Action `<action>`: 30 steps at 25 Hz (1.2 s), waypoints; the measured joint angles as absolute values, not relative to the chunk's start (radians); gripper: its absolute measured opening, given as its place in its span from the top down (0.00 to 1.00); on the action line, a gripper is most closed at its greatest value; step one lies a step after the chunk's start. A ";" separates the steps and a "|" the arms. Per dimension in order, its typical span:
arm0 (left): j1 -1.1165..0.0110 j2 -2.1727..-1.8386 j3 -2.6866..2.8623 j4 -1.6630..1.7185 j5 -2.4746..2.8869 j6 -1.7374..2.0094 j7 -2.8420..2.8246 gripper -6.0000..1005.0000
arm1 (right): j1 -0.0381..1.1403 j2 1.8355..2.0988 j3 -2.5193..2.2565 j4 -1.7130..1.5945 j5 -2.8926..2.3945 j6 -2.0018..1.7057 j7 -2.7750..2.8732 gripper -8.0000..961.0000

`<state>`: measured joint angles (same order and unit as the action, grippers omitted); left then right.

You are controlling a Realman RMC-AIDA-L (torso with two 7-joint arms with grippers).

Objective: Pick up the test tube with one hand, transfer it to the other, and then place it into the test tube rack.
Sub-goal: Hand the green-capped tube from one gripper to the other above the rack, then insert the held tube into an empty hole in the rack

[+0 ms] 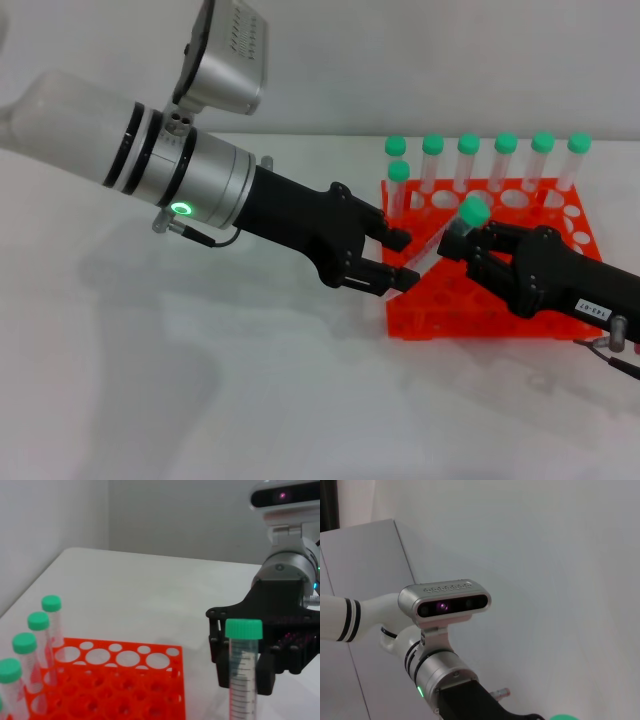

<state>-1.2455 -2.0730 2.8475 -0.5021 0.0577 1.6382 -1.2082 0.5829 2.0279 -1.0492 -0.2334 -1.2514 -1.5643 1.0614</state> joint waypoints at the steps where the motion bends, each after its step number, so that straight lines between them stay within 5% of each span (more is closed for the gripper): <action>1: -1.245 -2.073 2.847 -0.506 0.056 1.638 -1.209 0.66 | 0.583 2.028 -1.049 -0.233 -1.251 -1.564 1.061 0.78; 6: -1.227 -2.074 2.847 -0.543 0.017 1.642 -1.216 0.59 | 0.576 2.028 -1.044 -0.233 -1.251 -1.557 1.061 0.78; 14: -1.037 -2.073 2.847 -0.694 -0.231 1.710 -1.185 0.13 | 0.573 2.024 -1.039 -0.240 -1.228 -1.504 1.057 0.78; 30: -0.470 -2.079 2.845 -0.539 -0.931 1.717 -0.888 0.11 | 0.579 2.020 -1.038 -0.282 -1.070 -1.318 0.986 0.78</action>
<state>-0.4696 -2.0786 2.8454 -0.5394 -0.9312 1.7168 -0.8878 0.5794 2.0195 -1.0384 -0.2821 -1.0705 -1.3179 0.9861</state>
